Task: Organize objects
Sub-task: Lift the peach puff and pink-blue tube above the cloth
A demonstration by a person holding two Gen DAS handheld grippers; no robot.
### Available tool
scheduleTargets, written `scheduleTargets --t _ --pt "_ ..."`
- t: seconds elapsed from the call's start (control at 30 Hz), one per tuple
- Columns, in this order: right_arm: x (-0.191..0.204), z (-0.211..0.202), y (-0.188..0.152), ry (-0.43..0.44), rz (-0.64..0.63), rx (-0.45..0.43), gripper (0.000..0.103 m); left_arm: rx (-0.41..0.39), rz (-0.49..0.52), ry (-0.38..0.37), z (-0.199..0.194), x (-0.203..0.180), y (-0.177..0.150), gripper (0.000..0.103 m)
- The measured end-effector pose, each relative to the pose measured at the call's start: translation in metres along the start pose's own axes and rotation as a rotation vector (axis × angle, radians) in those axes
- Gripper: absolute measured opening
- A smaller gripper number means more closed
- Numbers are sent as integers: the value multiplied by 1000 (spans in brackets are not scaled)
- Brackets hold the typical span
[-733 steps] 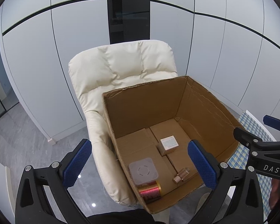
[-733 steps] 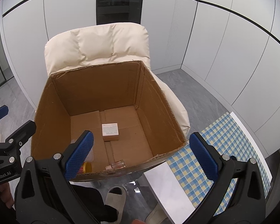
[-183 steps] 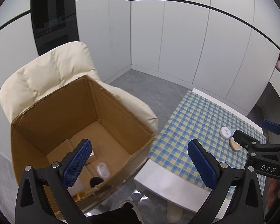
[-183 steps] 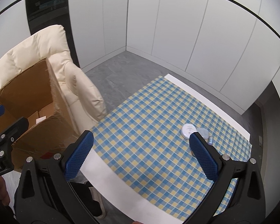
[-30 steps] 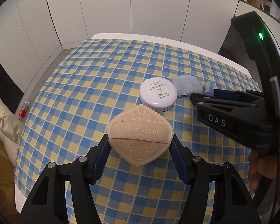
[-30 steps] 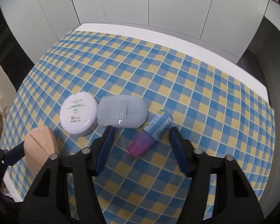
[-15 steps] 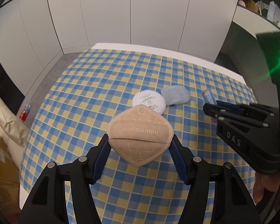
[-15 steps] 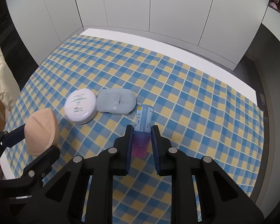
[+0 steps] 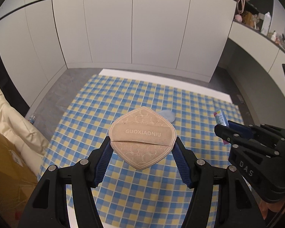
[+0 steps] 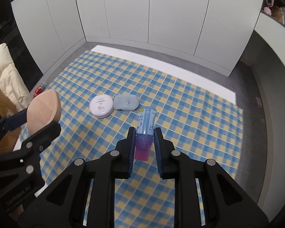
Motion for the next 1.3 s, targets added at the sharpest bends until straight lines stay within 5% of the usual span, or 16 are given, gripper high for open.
scheduleTargets --t 0.53,1.3 --pt "22 -98 -34 -17 44 10 20 -85 15 -25 -97 24 -9 63" --pt "39 -122 -27 40 26 -48 20 -78 -51 -82 -97 35 -5 63"
Point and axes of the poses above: each gripper's, at about its wrist camera, not at the fingertips, and z roughly the way its jaws point, x to its left, y to its top, the point moved 10 cm from there along z, roughly the way its jaws point, and after that the axes turned 10 degrees about y, right-handed, at the moved point
